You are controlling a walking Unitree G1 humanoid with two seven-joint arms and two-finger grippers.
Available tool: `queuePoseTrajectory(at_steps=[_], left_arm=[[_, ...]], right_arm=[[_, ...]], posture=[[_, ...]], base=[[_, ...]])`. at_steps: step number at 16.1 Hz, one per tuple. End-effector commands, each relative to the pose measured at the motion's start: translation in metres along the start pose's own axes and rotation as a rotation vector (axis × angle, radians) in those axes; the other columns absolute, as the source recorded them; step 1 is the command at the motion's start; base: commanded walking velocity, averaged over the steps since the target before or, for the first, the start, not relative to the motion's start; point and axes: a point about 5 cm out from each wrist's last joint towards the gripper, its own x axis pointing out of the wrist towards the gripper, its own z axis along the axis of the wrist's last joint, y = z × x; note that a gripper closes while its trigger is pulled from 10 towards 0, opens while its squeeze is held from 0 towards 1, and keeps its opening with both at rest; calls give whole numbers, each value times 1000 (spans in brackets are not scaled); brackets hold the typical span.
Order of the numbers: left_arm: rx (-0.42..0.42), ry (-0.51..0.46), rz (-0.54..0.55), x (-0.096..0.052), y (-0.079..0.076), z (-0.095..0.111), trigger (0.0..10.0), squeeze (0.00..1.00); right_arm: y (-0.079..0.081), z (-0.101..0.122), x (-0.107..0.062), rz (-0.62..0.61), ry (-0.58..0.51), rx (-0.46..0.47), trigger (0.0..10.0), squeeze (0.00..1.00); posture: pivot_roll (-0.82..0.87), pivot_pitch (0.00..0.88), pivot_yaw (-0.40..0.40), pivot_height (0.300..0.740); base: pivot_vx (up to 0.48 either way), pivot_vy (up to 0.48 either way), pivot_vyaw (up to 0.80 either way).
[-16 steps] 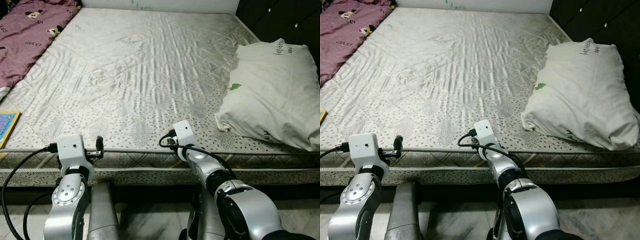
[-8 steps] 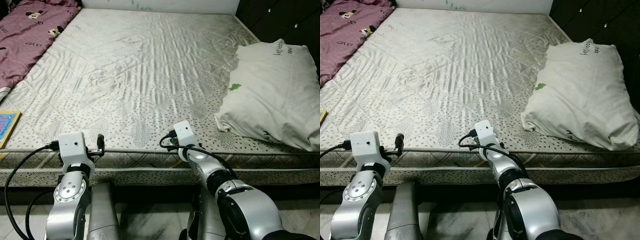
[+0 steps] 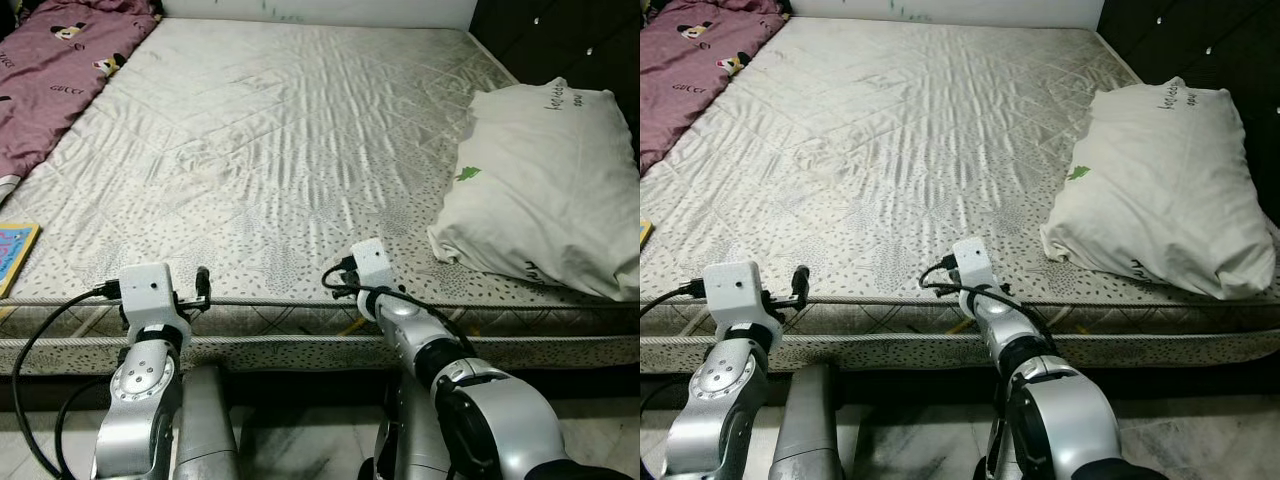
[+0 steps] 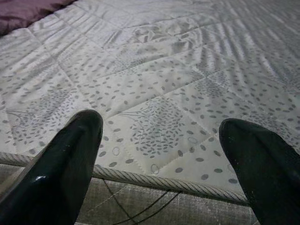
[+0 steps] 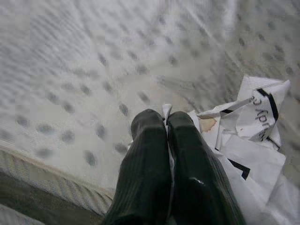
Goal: Clean up the room
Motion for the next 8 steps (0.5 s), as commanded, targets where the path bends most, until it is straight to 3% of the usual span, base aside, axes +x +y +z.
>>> queuePoseTrajectory(at_steps=[1,3,6,8], left_arm=[[3,-4,-1,2,-1,0,10000,0],[-2,-8,-14,4,-4,-1,10000,0],[-3,-31,-35,9,-6,1,10000,0],[-17,-53,-48,11,-11,3,10000,0]], right_arm=[[-6,20,0,19,-84,-4,0,0],[-13,22,-4,37,-139,27,0,0],[-36,29,-23,-9,-302,165,0,0],[-39,32,-56,-104,-447,194,0,0]], posture=[[170,0,-39,500],[143,0,-45,500],[92,0,-21,500],[65,0,8,500]], base=[[0,0,0],[0,0,0],[0,0,0],[0,0,0]])
